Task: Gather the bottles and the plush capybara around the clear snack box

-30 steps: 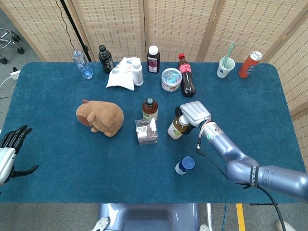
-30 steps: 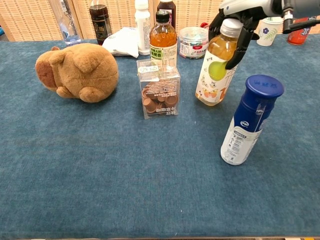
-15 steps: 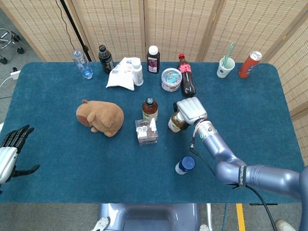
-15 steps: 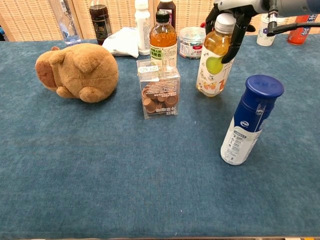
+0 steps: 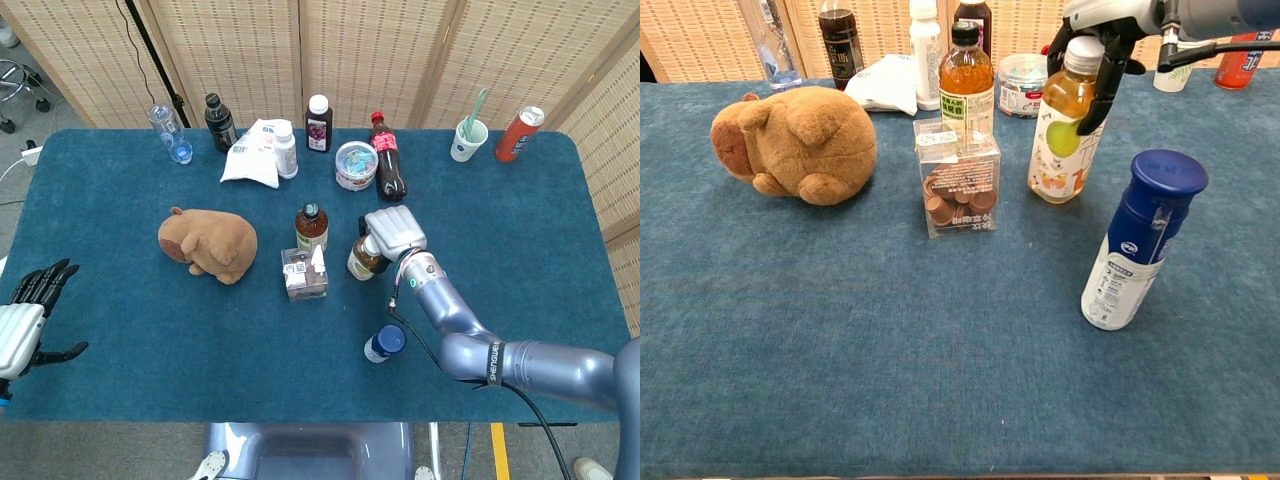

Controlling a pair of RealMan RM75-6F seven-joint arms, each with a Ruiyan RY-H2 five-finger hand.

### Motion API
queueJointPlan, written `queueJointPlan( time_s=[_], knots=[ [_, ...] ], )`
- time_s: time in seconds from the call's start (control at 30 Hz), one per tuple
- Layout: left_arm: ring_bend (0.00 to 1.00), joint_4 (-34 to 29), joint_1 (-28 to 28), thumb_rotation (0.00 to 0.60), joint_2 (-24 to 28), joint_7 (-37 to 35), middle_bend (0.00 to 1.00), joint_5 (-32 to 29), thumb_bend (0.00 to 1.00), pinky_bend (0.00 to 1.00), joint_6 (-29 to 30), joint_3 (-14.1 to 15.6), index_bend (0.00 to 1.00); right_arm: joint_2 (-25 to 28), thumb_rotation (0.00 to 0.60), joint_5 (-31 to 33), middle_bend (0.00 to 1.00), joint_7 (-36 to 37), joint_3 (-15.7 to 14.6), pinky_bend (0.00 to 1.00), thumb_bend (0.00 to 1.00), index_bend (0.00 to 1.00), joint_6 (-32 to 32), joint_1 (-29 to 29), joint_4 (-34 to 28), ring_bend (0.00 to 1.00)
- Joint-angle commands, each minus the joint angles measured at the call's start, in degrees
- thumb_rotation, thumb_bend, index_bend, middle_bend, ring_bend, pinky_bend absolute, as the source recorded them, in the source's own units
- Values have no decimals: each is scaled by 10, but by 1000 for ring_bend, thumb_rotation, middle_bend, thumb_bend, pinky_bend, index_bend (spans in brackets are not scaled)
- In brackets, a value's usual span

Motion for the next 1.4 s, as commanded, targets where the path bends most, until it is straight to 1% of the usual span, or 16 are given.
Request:
queueJointPlan(
  time_s=[0.03,0.3,0.33,0.4,0.43,0.47,0.53,0.57,0.67,0.73,1.03,1.1,1.17,1.27,1.33,1.4],
  knots=[
    [0,1,1,600,1,-2,0,1,147,0,1,0,0,-4,600,9,534,-5,0,756,692,504,2,4,3,613],
    [0,4,2,600,3,-10,0,3,147,0,0,0,0,-9,600,26,514,-15,-3,756,691,479,4,10,-1,598],
    [0,4,2,600,4,-11,0,3,147,0,1,0,0,-8,600,28,500,-16,-3,756,664,465,3,10,-3,590],
    [0,5,3,600,4,-13,0,4,147,0,2,0,0,-4,600,33,448,-16,-3,753,468,417,-5,12,-9,554],
    [0,5,3,600,4,-13,0,4,147,0,3,0,0,-1,600,36,396,-16,-3,741,282,378,-8,13,-11,511],
    [0,5,4,600,4,-14,0,5,147,0,3,0,0,1,600,38,335,-16,-4,706,126,335,-11,14,-12,451],
    [0,5,4,600,4,-15,0,6,147,0,4,0,0,3,600,39,244,-17,-4,621,8,273,-12,16,-15,346],
    [0,6,4,600,4,-16,0,7,147,0,3,0,0,4,600,37,199,-17,-4,578,0,246,-11,16,-16,294],
    [0,6,4,600,5,-17,0,8,147,0,3,1,0,5,600,30,118,-12,-2,469,0,210,-7,15,-18,196],
    [0,6,4,600,5,-18,0,9,147,0,4,0,0,7,600,26,106,-12,-2,420,0,204,-4,14,-21,176],
    [0,8,4,600,6,-24,0,12,147,0,3,1,0,24,600,22,73,-18,-3,434,0,176,6,17,-49,173],
    [0,7,4,600,7,-25,0,12,147,0,3,1,0,39,600,21,51,-22,-2,411,0,153,15,17,-73,159],
    [0,8,3,600,8,-27,0,13,146,0,1,1,0,65,600,25,15,-28,-1,328,0,106,22,19,-108,104],
    [0,10,4,600,9,-34,0,16,147,0,2,2,0,118,600,32,0,-38,-4,190,0,43,31,18,-171,14],
    [0,12,5,600,10,-37,0,17,147,0,4,2,0,151,600,25,0,-38,-6,138,0,20,40,11,-208,0],
    [0,13,6,600,11,-41,0,19,147,0,5,3,0,188,600,7,0,-30,-8,113,0,7,47,-5,-247,0]
  ],
)
